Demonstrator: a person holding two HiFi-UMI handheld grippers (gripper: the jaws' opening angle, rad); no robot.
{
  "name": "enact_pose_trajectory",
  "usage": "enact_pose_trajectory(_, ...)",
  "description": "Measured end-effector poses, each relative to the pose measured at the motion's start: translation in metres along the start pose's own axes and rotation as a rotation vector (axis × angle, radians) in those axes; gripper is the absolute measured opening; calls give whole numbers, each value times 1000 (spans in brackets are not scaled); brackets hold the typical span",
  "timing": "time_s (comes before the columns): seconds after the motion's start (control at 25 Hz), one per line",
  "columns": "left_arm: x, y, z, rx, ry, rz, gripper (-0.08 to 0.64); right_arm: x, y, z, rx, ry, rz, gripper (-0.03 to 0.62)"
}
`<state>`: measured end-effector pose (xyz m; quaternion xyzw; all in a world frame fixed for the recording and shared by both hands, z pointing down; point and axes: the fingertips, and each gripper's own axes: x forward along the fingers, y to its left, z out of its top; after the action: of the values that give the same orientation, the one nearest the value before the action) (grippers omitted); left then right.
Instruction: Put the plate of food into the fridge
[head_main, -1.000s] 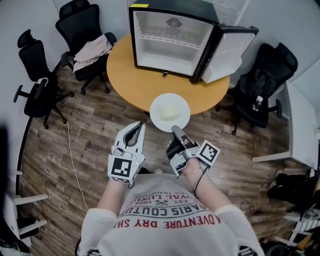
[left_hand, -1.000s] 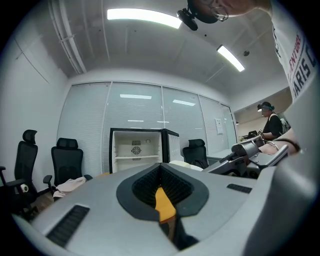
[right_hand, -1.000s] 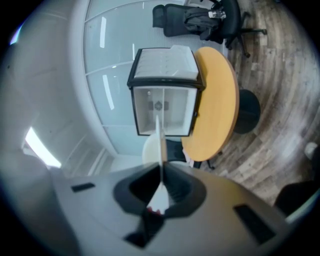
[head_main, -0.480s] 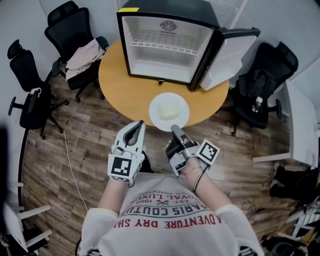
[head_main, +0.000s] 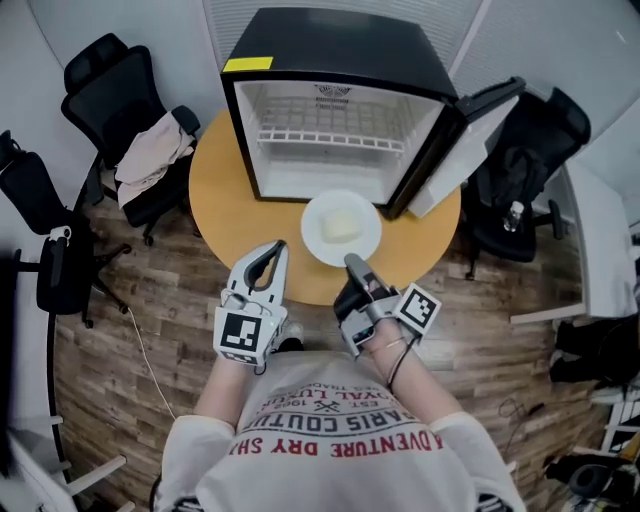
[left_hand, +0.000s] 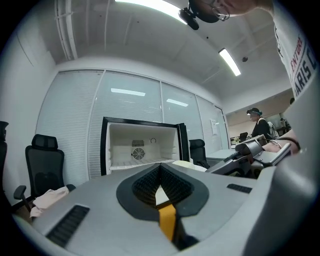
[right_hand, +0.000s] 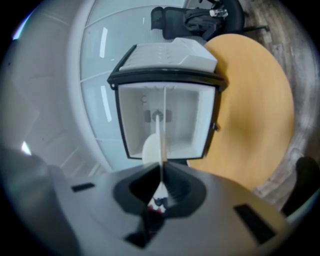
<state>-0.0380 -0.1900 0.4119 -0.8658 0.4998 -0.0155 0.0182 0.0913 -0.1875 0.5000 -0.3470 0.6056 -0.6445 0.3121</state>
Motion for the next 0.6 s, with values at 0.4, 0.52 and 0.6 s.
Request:
enact_pose_trajectory(0.4, 60, 66, -8, -2, 12, -116, 32, 79, 5, 21, 23, -114, -5, 38)
enact_pose_trajectory(0.52, 66, 81, -10, -27, 25, -110, 32, 89, 7, 25, 33, -136, -13, 38)
enact_pose_trajectory(0.6, 68, 86, -9, -44, 27, -105, 32, 94, 9, 28, 33, -143, -16, 38)
